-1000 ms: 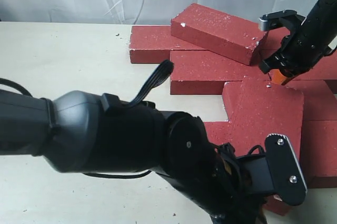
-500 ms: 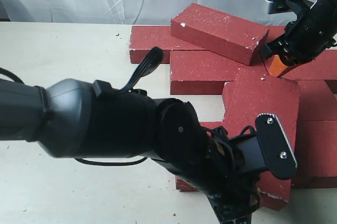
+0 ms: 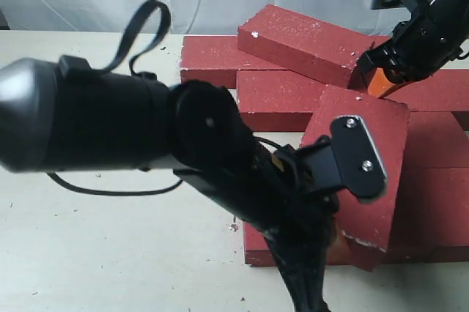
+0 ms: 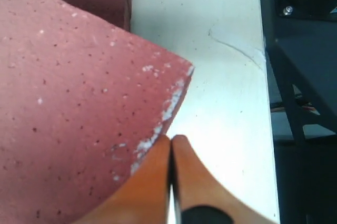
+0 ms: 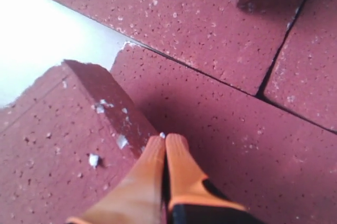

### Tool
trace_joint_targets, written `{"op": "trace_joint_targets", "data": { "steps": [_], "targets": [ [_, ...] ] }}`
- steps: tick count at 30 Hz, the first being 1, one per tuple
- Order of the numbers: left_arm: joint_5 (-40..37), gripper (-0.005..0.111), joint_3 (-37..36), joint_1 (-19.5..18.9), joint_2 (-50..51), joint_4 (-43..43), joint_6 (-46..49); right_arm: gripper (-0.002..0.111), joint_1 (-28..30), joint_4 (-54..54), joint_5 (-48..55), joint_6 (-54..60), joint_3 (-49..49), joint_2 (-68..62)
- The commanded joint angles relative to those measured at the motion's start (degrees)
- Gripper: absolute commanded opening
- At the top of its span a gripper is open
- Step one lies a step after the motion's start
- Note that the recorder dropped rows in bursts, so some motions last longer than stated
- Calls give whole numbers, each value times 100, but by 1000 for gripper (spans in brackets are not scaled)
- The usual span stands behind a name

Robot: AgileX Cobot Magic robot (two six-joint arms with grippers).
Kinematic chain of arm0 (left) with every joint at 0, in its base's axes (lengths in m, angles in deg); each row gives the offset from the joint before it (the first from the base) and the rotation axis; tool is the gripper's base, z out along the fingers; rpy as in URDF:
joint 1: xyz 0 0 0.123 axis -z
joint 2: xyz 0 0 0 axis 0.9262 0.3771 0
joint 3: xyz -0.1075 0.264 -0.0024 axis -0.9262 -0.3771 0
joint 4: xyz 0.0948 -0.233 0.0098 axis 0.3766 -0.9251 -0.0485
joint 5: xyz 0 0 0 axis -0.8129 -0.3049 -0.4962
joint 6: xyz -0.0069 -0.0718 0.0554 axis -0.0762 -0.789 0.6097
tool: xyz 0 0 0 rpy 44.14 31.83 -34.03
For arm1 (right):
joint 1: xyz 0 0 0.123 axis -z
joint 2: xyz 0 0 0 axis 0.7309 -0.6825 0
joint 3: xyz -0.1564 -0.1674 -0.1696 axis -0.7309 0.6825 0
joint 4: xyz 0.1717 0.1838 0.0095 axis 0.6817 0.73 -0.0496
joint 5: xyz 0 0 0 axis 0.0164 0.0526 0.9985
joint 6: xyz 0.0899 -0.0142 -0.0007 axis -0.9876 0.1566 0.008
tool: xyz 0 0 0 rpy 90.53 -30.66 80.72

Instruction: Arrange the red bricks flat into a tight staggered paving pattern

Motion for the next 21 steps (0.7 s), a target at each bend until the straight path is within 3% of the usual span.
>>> {"op": "trace_joint_targets", "data": {
  "steps": [1,9,21],
  "targets": [
    [15,0,63,-608,-222,133,-23,-1,-51,284,459,44,21,142],
    [-537,0,63,-1454,-582,1359,-596,-1,-258,960,402,82,21,162],
    [-1447,0,29,-3302,-965,2137,-911,-1,-1680,1494,-734,132,21,-54]
  ]
}}
